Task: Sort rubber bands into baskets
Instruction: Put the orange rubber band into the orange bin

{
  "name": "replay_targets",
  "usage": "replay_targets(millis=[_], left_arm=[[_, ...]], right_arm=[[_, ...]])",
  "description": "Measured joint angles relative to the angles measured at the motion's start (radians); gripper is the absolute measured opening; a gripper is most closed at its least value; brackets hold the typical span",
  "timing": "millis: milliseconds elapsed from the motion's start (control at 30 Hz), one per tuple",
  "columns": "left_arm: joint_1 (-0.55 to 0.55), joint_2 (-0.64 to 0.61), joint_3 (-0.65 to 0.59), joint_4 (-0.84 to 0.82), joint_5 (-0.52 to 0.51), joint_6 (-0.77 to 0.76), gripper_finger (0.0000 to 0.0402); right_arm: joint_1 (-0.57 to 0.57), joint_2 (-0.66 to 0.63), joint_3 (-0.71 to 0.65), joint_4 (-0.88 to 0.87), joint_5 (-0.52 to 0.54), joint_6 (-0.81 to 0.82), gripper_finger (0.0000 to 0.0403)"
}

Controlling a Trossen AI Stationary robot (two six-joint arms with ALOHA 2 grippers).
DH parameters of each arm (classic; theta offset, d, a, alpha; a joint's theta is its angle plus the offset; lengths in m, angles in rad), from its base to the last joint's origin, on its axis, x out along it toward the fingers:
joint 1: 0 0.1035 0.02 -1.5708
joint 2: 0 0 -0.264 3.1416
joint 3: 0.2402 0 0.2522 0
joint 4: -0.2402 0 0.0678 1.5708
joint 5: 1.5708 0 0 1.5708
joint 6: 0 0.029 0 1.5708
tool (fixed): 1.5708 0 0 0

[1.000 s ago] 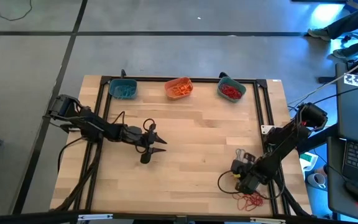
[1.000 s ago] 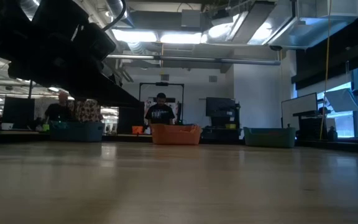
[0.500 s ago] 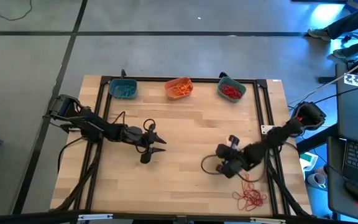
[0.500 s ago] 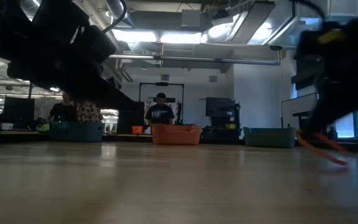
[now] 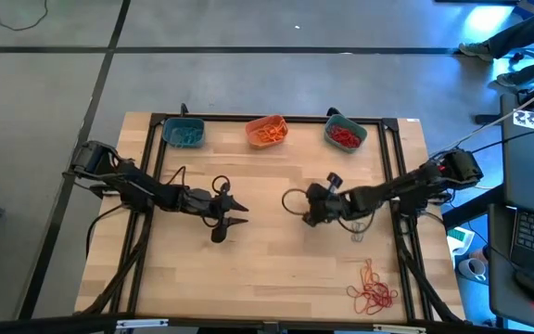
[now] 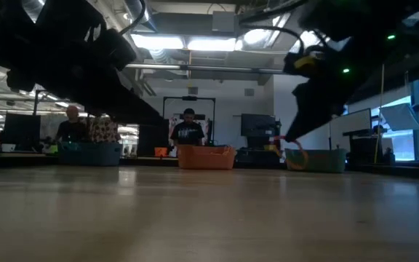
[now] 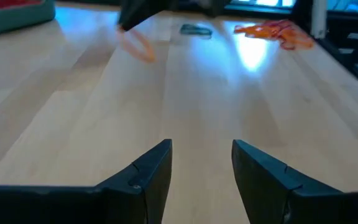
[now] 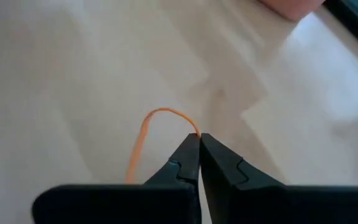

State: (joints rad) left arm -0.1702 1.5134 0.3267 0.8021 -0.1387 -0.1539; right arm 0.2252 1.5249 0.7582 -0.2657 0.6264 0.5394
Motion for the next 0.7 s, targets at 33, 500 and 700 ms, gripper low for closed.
replay_targets(millis=[33, 500, 700], left_arm=[[-0.002, -0.010, 0.000, -0.003, 0.000, 0.005, 0.0164], [-0.007, -0.181, -0.130, 0.062, -0.008, 0.071, 0.0164], [-0.007, -0.184, -0.143, 0.069, -0.008, 0.077, 0.0164]], right_arm=[[-0.021, 0.000, 0.000, 0.015, -0.003, -0.024, 0.0016], [-0.246, 0.000, 0.000, 0.301, -0.073, -0.290, 0.0017], [-0.361, -0.001, 0.000, 0.460, -0.098, -0.363, 0.0017]])
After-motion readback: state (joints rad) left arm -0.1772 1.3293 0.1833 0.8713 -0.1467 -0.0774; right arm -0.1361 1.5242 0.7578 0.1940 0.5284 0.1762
